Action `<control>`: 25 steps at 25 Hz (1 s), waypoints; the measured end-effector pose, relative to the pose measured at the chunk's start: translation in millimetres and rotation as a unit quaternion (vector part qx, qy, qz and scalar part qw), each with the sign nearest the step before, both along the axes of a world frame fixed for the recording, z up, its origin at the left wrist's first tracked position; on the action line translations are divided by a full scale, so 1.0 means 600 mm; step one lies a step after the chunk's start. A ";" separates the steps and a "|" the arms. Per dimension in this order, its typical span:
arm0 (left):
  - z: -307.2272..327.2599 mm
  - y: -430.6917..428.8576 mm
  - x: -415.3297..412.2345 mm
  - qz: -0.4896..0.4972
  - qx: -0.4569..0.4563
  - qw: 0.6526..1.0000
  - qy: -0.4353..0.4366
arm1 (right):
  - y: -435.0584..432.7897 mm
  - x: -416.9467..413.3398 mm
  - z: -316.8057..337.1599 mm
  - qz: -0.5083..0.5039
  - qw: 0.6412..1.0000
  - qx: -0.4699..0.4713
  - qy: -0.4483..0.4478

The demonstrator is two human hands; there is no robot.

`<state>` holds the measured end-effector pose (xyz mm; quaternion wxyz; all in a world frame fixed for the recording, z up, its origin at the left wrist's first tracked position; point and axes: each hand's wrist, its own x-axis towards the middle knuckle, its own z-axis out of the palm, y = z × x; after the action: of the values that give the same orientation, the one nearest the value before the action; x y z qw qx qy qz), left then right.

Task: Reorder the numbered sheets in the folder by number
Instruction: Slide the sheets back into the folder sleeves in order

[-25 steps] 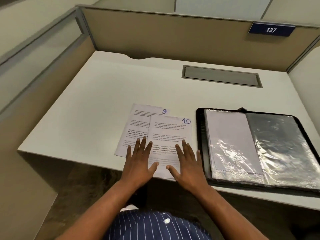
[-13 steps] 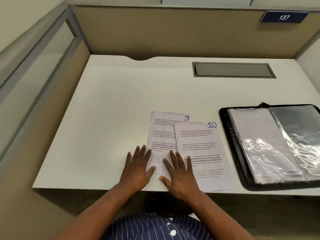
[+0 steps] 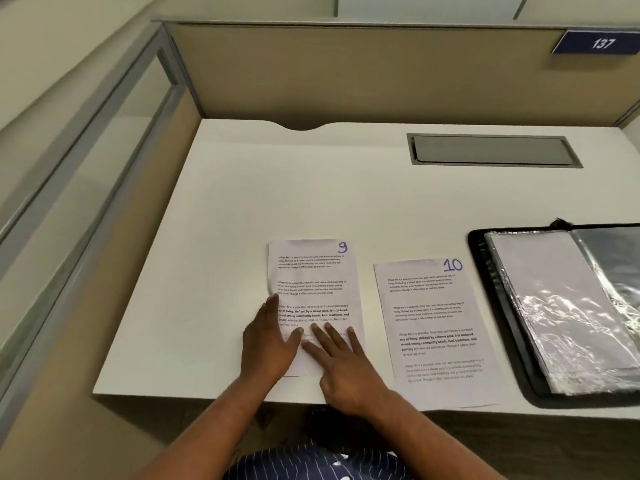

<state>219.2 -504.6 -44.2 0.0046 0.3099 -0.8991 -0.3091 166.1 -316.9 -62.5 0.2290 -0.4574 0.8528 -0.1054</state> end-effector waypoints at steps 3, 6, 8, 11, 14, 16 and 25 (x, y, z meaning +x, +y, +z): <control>0.013 -0.015 -0.017 0.107 0.101 0.988 0.043 | -0.013 -0.011 0.004 0.022 1.000 0.005 -0.006; 0.022 -0.040 -0.036 0.210 0.198 0.956 0.060 | -0.015 -0.017 0.005 0.027 1.000 0.003 -0.005; 0.023 -0.057 -0.040 0.247 0.216 0.942 0.070 | -0.017 -0.016 0.008 0.022 1.000 -0.002 -0.010; 0.016 -0.081 -0.036 0.270 0.234 0.931 0.074 | -0.023 -0.014 0.015 -0.018 0.999 -0.027 -0.029; 0.012 -0.096 -0.029 0.281 0.278 0.914 0.091 | -0.023 -0.021 0.014 -0.139 0.985 -0.099 -0.035; 0.019 -0.100 -0.026 0.277 0.293 0.909 0.103 | -0.018 -0.038 0.015 -0.233 0.960 -0.146 -0.046; 0.041 -0.112 -0.002 0.253 0.354 0.889 0.145 | -0.039 -0.100 0.023 -0.410 0.881 -0.209 -0.106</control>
<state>217.7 -572.0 -19.3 0.1031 0.4595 -0.6106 -0.6367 105.9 -340.4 -48.5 0.1532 -0.0902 0.8930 -0.4134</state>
